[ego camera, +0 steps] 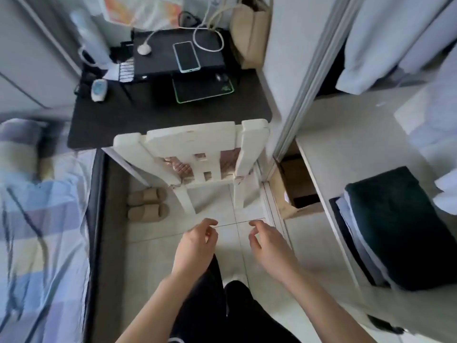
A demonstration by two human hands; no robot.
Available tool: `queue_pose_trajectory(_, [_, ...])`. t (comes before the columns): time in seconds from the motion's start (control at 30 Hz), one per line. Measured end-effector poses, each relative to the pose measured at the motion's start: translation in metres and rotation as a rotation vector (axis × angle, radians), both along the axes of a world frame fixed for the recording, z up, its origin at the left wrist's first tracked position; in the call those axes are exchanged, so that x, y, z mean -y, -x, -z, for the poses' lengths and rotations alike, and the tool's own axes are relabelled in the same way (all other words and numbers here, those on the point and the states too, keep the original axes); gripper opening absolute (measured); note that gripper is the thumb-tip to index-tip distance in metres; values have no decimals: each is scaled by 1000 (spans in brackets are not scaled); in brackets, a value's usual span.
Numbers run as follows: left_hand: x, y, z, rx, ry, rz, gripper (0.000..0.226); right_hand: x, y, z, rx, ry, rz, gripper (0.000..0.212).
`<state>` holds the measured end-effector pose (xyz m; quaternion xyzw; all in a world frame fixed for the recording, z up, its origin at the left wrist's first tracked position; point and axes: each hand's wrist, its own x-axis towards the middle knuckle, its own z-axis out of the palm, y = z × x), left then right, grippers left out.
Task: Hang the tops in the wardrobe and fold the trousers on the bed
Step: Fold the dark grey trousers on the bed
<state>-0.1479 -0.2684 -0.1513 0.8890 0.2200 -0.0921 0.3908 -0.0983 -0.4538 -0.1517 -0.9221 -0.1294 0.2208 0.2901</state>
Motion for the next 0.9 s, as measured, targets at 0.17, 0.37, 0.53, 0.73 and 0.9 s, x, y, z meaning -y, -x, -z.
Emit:
queue_pose_trajectory(0.17, [-36,114,-11,23,22,-466,21,-53,25,-14,-18,-40,-337,37])
queue_pose_trajectory(0.37, [-51,251,-23,90,16,-933,18,-134,93,-26,-2,-50,-774,37])
queue_pose_trajectory(0.53, [-32,366,-15,125,68,-1254,20,-190,183,-25,-4,-35,-1071,37])
queue_pose_trajectory(0.73, [-1,508,8,138,131,-1505,21,-227,326,-14,-42,-48,-1249,34])
queue_pose_trajectory(0.9, [3,620,13,118,122,-1602,19,-243,443,8,-116,-20,-1329,33])
